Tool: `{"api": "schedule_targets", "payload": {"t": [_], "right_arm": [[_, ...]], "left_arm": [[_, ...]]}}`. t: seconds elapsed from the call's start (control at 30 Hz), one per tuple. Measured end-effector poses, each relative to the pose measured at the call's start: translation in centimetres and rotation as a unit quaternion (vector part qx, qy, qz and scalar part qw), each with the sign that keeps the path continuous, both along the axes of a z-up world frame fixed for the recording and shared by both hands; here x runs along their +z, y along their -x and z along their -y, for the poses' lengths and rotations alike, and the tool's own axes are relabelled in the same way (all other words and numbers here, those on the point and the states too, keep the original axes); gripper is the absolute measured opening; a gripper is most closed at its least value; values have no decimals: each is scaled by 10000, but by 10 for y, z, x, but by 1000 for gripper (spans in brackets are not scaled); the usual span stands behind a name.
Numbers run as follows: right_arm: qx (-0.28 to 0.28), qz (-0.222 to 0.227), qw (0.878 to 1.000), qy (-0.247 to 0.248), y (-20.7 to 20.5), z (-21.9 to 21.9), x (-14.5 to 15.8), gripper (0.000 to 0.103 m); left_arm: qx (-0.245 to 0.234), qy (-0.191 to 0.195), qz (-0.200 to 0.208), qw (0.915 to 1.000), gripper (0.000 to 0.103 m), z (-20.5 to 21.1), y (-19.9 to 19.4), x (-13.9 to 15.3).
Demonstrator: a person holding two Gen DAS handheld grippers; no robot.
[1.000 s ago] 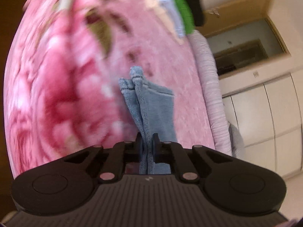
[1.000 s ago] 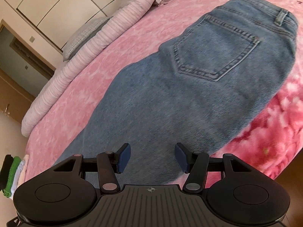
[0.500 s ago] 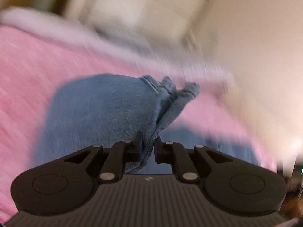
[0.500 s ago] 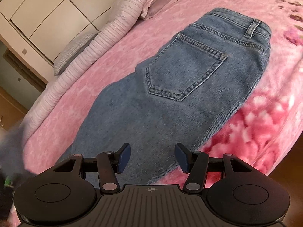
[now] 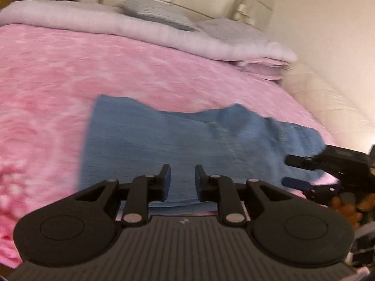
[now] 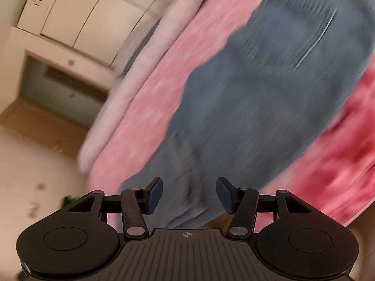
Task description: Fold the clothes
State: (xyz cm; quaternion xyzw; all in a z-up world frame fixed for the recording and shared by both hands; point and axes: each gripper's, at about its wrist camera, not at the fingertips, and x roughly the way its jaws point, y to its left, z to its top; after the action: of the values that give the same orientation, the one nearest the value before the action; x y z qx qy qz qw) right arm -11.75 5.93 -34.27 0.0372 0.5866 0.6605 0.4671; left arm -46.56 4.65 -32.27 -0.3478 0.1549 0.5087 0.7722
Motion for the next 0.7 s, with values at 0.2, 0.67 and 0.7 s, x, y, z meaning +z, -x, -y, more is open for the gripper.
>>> {"api": "schedule_targets", "payload": {"t": [0.2, 0.67, 0.7], "right_arm": [[115, -847, 9948, 544, 17, -7, -23, 48], [-94, -649, 9944, 829, 40, -40, -42, 13], [-55, -357, 9972, 650, 44, -43, -38, 9]], "left_arm": [[330, 128, 43, 9994, 17, -4, 29, -5], [826, 382, 424, 9949, 16, -11, 73, -13], [819, 349, 432, 9951, 16, -12, 73, -10]]}}
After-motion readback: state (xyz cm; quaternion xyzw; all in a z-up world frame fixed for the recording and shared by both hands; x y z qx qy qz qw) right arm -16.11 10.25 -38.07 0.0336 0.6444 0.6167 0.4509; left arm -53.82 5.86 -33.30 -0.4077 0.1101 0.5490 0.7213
